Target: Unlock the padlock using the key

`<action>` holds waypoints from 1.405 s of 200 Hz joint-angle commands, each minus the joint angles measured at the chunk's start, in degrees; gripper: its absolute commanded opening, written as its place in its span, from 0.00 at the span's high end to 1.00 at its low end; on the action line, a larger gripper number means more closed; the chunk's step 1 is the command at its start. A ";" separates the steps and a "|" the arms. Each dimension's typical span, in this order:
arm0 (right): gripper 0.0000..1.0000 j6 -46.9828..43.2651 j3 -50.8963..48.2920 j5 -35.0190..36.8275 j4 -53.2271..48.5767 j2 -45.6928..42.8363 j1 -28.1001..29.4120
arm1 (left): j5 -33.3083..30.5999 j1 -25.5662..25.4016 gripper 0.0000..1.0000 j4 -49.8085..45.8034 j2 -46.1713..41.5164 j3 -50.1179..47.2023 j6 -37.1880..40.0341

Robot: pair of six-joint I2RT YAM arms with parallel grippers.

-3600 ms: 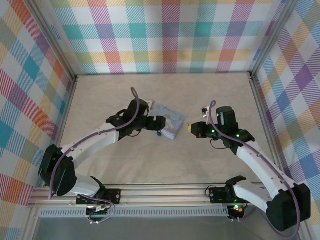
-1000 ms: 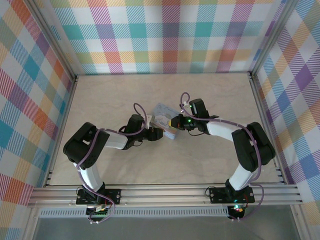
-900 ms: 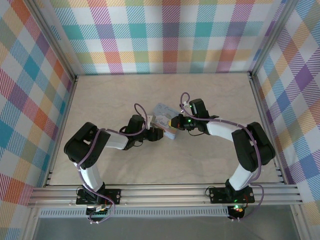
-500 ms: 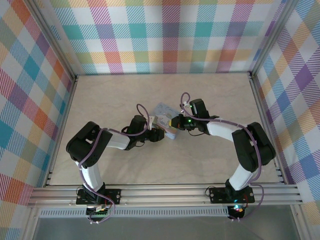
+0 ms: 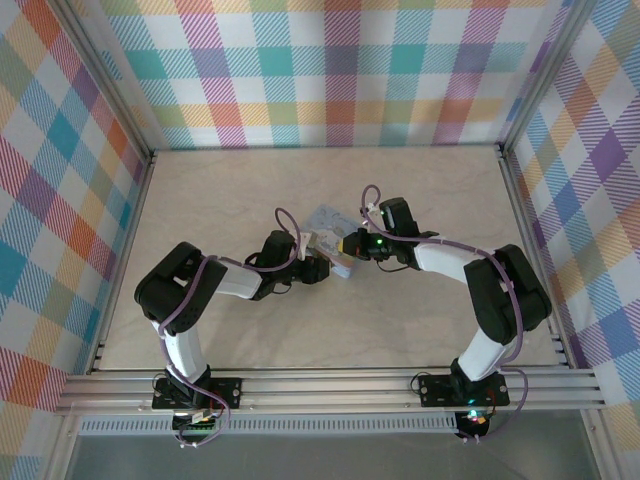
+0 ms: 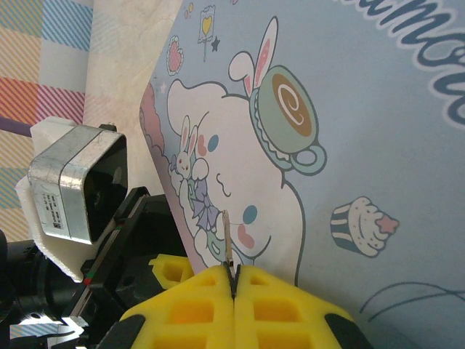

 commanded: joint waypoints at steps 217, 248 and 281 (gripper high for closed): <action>0.98 -17.93 -16.38 5.03 -5.77 -26.56 5.16 | 1.21 -2.20 0.76 -14.00 -12.09 4.33 -10.55; 0.98 -18.92 -15.14 6.86 -5.04 -22.62 6.00 | 1.16 -2.27 0.76 -14.35 -12.30 4.37 -10.30; 0.98 -22.25 -11.61 9.32 -6.48 -18.52 6.00 | 1.04 -2.28 0.76 -14.70 -12.75 4.22 -10.25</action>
